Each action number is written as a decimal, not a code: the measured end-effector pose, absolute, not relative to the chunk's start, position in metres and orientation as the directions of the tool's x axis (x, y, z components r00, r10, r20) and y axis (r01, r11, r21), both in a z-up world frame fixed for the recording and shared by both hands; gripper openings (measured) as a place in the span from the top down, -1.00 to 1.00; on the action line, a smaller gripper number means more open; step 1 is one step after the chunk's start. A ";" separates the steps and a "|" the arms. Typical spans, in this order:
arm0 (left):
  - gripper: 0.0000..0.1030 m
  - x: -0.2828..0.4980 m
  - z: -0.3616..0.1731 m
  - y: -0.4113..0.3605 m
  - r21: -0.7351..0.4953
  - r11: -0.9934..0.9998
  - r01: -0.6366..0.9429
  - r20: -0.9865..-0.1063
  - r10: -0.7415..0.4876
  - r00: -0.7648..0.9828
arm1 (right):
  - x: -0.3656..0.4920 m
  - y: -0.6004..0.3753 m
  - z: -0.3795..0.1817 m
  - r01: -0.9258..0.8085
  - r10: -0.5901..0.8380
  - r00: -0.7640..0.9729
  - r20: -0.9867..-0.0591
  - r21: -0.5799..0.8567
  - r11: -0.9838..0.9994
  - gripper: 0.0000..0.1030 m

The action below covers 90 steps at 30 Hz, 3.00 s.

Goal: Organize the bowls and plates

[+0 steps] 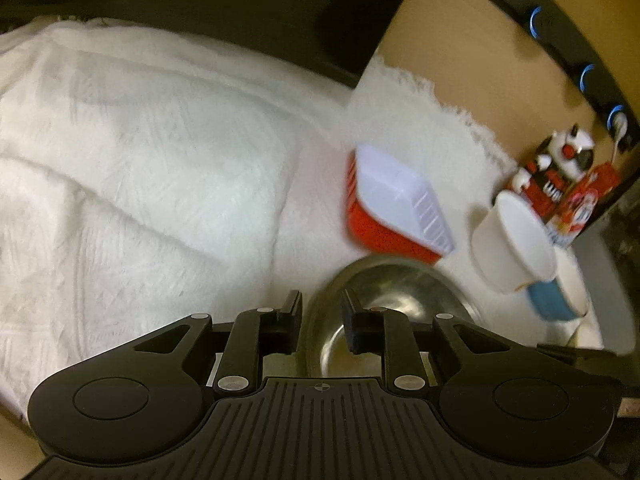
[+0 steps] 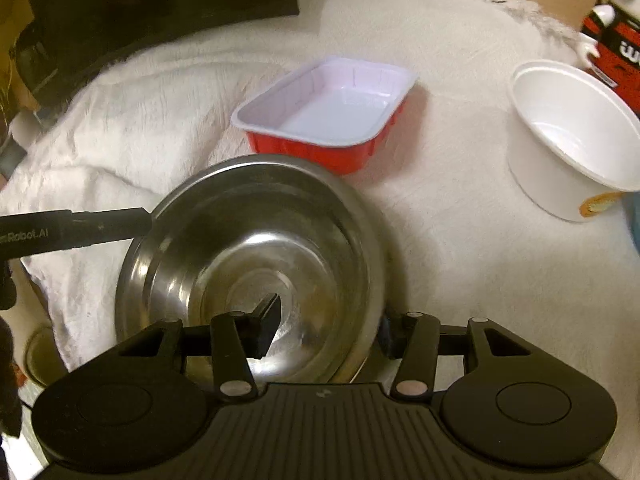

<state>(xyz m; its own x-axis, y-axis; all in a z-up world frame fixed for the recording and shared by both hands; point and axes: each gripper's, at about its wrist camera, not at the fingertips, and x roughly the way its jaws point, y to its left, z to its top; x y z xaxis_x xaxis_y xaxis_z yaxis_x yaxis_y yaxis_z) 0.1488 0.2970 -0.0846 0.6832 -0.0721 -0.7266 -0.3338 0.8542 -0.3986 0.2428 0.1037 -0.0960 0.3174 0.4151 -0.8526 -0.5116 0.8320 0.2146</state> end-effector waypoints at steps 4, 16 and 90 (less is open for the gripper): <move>0.54 0.174 -0.075 0.304 -0.500 0.819 -0.283 -0.692 -0.180 0.699 | 0.250 0.093 -0.071 -0.503 0.449 0.368 -0.814 0.232 0.833 -0.08; 0.54 0.262 -0.078 0.328 -0.541 0.756 -0.367 -0.699 -0.162 0.696 | 0.367 0.117 -0.075 -0.314 0.424 0.368 -0.828 0.318 0.894 -0.08; 0.22 0.195 -0.134 0.278 -0.359 0.895 -0.264 -0.844 -0.191 0.502 | 0.261 0.081 -0.114 -0.398 0.392 0.324 -0.861 0.252 0.882 0.13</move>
<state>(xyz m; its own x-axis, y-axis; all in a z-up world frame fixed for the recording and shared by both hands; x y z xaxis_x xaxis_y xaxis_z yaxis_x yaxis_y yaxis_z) 0.1949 0.2781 -0.1345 0.5018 -0.1908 -0.8437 -0.2635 0.8953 -0.3592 0.2611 0.0805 -0.1143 0.3239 0.3924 -0.8609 -0.3978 0.8821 0.2524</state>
